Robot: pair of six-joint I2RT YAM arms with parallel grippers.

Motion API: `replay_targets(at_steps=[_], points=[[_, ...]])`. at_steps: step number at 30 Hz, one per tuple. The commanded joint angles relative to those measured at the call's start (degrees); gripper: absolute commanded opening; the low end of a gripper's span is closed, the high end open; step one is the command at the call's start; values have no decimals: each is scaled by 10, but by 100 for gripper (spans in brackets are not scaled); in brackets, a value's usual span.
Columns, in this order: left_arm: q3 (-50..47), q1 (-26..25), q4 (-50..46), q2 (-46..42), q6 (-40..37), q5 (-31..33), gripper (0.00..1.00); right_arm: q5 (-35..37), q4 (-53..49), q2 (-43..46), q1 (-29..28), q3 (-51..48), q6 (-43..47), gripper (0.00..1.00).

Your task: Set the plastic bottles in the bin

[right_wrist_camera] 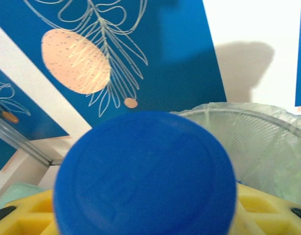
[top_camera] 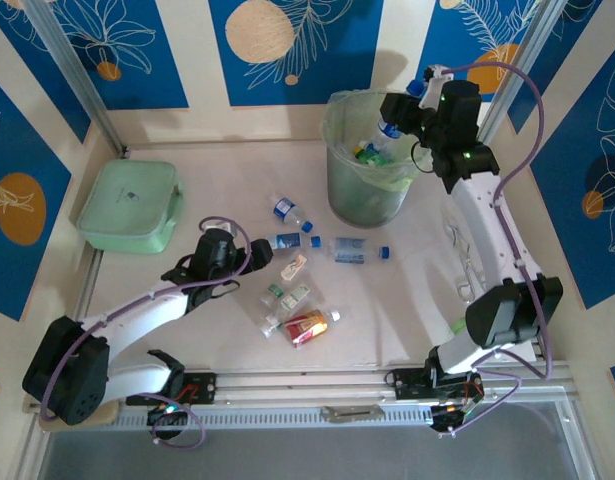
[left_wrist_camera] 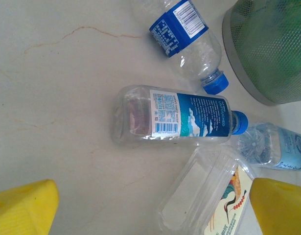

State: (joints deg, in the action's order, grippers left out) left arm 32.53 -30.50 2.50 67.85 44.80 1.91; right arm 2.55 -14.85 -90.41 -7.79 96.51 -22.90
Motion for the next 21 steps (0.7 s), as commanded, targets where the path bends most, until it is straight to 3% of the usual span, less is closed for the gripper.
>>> replay_targets(at_steps=[1, 12, 21], points=[[-6, 4, 0, -17, 7, 2, 99, -20, -15, -37, 2, 52, -1, 55], [-22, 5, -30, -63, 2, 28, 99, -42, -32, -101, -8, 89, -33, 61], [-33, 4, -32, -83, 4, 43, 99, -26, -62, -98, -8, 138, -19, 84]])
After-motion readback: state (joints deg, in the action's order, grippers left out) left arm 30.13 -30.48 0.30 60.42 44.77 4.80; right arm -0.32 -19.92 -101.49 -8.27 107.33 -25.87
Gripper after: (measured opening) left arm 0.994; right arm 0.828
